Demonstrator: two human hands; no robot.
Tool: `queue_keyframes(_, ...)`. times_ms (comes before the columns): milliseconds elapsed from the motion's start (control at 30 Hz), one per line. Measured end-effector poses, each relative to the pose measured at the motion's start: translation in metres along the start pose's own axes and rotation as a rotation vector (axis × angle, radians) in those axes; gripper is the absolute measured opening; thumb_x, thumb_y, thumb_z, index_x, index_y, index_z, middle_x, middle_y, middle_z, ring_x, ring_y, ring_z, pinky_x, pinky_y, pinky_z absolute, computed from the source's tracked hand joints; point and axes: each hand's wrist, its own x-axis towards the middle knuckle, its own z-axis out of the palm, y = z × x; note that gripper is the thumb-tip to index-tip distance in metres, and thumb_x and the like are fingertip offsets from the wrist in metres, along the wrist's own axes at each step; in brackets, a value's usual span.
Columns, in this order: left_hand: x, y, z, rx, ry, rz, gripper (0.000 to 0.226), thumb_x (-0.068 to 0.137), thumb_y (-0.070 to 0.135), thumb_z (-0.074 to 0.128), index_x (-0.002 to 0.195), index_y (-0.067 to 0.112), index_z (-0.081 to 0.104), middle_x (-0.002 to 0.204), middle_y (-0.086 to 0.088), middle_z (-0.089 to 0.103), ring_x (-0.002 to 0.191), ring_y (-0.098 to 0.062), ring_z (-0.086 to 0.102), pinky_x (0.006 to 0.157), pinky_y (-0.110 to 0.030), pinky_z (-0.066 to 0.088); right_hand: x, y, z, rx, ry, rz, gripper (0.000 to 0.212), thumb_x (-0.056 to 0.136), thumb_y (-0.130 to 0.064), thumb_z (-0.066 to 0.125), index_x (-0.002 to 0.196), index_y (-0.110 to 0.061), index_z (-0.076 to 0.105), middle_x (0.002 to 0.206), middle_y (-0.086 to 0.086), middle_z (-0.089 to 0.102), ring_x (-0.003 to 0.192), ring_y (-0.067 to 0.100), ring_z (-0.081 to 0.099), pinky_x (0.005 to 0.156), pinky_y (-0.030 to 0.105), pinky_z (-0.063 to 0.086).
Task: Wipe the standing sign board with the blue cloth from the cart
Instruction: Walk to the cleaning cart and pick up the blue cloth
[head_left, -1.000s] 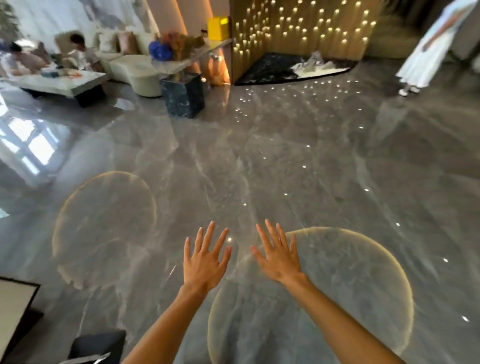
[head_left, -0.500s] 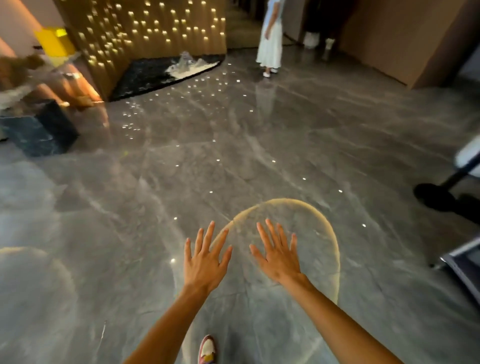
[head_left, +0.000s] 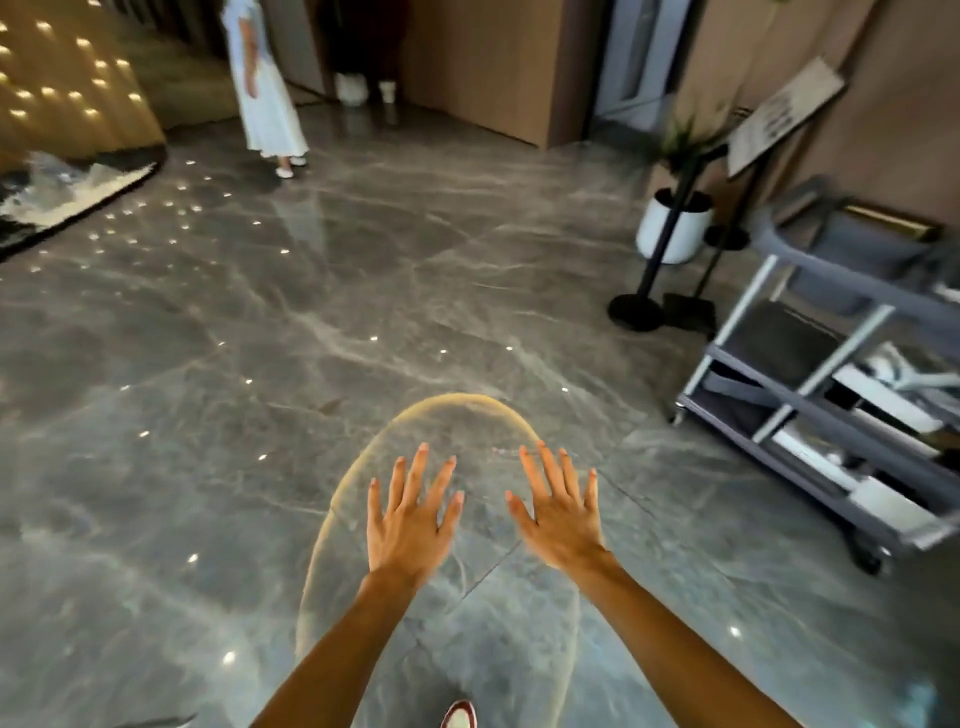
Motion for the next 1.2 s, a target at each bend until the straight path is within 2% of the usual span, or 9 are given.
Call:
queue_keyframes(167,0.06,0.02,0.022,-0.005,-0.026,0.19,0.06,0.097,0.066,0.008,0.156,0.053,0.009,0.169,0.01,0.0,0.155,-0.021,0.01,0.123,-0.053,0.008,0.006,0.028,-0.014,0.015,0.046,0.172,0.069,0.098,-0.07,0.01,0.152,-0.043,-0.024,0.166,-0.012,-0.024,0.155,0.02,-0.019,0.121,0.057,-0.016)
queue_keyframes(333,0.102,0.066,0.033,-0.008,-0.066,0.388,0.059,0.098,0.064,0.009,0.156,0.052,0.013,0.169,0.009,0.002,0.155,-0.022,0.012,0.123,-0.054,0.01,-0.003,0.063,-0.032,-0.017,0.135,0.385,0.071,0.099,-0.069,0.014,0.156,-0.04,-0.016,0.167,-0.011,-0.018,0.156,0.02,-0.015,0.123,0.057,-0.011)
queue_keyframes(500,0.125,0.113,0.038,-0.035,-0.094,0.533,0.06,0.097,0.065,0.007,0.155,0.051,0.017,0.169,0.009,0.004,0.155,-0.022,0.014,0.122,-0.055,0.012,-0.015,0.097,-0.043,-0.011,0.175,0.509,0.071,0.098,-0.068,0.013,0.157,-0.04,-0.013,0.168,-0.011,-0.017,0.156,0.02,-0.013,0.124,0.058,-0.009)
queue_keyframes(633,0.142,0.163,0.047,-0.036,-0.127,0.662,0.061,0.098,0.065,0.004,0.156,0.051,0.011,0.168,0.011,-0.007,0.156,-0.022,0.008,0.122,-0.056,0.011,-0.023,0.132,-0.055,0.006,0.208,0.626,0.07,0.099,-0.07,0.011,0.156,-0.04,-0.016,0.167,-0.011,-0.02,0.155,0.02,-0.017,0.123,0.056,-0.013)
queue_keyframes(733,0.151,0.201,0.058,-0.042,-0.148,0.729,0.058,0.1,0.064,0.01,0.156,0.051,0.007,0.167,0.012,-0.011,0.156,-0.023,0.004,0.122,-0.056,0.01,-0.03,0.16,-0.064,0.019,0.219,0.688,0.07,0.098,-0.07,0.01,0.156,-0.04,-0.016,0.167,-0.011,-0.021,0.155,0.02,-0.019,0.122,0.056,-0.014)
queue_keyframes(833,0.16,0.244,0.07,-0.042,-0.155,0.777,0.059,0.099,0.065,0.007,0.157,0.051,0.007,0.167,0.012,-0.013,0.156,-0.023,0.005,0.122,-0.056,0.009,-0.032,0.194,-0.073,0.038,0.24,0.735,0.07,0.099,-0.069,0.011,0.157,-0.04,-0.015,0.167,-0.012,-0.02,0.155,0.019,-0.019,0.123,0.056,-0.013)
queue_keyframes(1033,0.175,0.346,0.088,-0.067,-0.14,0.839,0.06,0.099,0.063,0.012,0.156,0.048,0.02,0.168,0.01,0.005,0.153,-0.025,0.02,0.119,-0.058,0.017,-0.035,0.289,-0.099,0.026,0.254,0.8,0.069,0.099,-0.068,0.01,0.157,-0.039,-0.015,0.167,-0.01,-0.02,0.155,0.02,-0.019,0.123,0.057,-0.013)
queue_keyframes(1200,0.184,0.428,0.099,-0.061,-0.135,0.87,0.062,0.097,0.065,0.005,0.157,0.049,0.015,0.169,0.01,0.002,0.155,-0.023,0.012,0.122,-0.055,0.012,-0.041,0.363,-0.122,0.018,0.268,0.825,0.07,0.098,-0.07,0.006,0.156,-0.04,-0.018,0.165,-0.011,-0.024,0.154,0.02,-0.022,0.122,0.057,-0.015)
